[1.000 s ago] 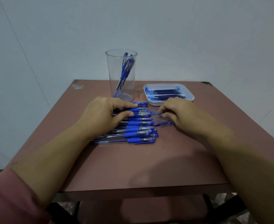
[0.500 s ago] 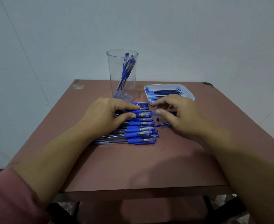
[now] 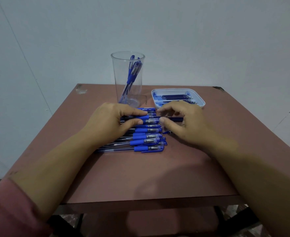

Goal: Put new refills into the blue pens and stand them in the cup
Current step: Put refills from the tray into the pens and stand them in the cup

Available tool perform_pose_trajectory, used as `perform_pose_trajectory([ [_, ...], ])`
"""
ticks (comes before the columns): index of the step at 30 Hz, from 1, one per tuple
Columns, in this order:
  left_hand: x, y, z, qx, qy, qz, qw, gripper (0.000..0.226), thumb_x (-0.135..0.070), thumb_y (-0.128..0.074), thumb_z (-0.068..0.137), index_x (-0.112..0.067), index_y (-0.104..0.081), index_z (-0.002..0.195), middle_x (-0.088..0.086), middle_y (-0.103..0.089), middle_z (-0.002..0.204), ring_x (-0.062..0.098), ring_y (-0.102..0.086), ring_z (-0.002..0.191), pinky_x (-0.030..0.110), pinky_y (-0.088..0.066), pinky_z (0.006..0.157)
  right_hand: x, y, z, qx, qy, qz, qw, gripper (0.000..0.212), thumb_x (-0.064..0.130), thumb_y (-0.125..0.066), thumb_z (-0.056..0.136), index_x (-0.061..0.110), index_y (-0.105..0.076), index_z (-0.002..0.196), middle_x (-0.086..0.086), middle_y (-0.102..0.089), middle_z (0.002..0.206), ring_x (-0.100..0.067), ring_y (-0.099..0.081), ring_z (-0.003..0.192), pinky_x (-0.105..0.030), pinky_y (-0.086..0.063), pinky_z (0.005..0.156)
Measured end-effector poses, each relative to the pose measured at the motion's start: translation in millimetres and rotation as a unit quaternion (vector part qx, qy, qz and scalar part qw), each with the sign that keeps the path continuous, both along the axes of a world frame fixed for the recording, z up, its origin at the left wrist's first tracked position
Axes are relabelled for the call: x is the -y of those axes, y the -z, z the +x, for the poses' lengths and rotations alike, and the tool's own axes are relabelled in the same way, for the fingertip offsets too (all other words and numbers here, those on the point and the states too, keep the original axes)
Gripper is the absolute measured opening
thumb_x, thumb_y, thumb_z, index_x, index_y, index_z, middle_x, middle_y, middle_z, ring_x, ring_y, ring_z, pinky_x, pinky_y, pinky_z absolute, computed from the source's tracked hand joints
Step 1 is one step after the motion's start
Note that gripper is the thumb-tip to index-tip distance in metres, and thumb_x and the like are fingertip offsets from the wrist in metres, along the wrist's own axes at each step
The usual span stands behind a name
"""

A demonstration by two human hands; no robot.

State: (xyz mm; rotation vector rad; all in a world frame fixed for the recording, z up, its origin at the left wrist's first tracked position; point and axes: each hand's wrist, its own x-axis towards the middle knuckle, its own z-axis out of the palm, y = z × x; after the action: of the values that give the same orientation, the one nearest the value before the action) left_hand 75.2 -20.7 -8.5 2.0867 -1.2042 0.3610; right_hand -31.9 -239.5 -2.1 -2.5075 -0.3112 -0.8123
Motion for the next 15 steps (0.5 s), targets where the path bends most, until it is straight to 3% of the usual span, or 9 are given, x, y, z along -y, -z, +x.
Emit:
perform_pose_trajectory([
  [3,-0.2,0.4,0.2,-0.001,0.003,0.002,1.0,0.027,-0.031,-0.075,0.083,-0.037,-0.072,0.11,-0.012,-0.074,0.098,0.007,-0.069,0.087,0.037,-0.056,0.078,-5.1,2.2,4.0,0.008,-0.012,-0.027,1.0,0.022,0.024,-0.065,0.086,0.018,-0.072,0.107,0.014,-0.067,0.096,-0.003,-0.059,0.09,-0.016,-0.046,0.08],
  [7,-0.8,0.4,1.4,-0.004,0.0,-0.004,1.0,0.027,-0.032,-0.075,0.083,-0.037,-0.072,0.109,-0.011,-0.074,0.097,0.008,-0.069,0.087,0.038,-0.056,0.078,0.3,3.8,2.0,0.021,0.005,-0.023,0.999,0.014,0.017,-0.067,0.084,0.017,-0.07,0.097,0.01,-0.068,0.09,-0.007,-0.06,0.084,-0.031,-0.051,0.076],
  [11,-0.6,1.0,1.9,0.0,0.006,-0.004,1.0,0.027,-0.031,-0.075,0.083,-0.036,-0.072,0.109,-0.011,-0.075,0.096,0.008,-0.069,0.085,0.038,-0.056,0.076,0.1,3.2,0.6,0.027,-0.006,-0.04,0.999,0.024,0.027,-0.068,0.085,0.02,-0.071,0.108,0.012,-0.069,0.097,-0.011,-0.061,0.088,-0.03,-0.05,0.08],
  [15,-0.3,2.0,2.1,-0.002,0.007,-0.001,1.0,0.027,-0.033,-0.075,0.083,-0.038,-0.072,0.109,-0.012,-0.074,0.098,0.007,-0.069,0.088,0.038,-0.056,0.078,-0.8,6.7,4.0,0.05,-0.009,-0.056,0.997,0.015,0.022,-0.068,0.085,0.02,-0.072,0.1,0.022,-0.061,0.091,-0.011,-0.059,0.082,-0.036,-0.05,0.078],
])
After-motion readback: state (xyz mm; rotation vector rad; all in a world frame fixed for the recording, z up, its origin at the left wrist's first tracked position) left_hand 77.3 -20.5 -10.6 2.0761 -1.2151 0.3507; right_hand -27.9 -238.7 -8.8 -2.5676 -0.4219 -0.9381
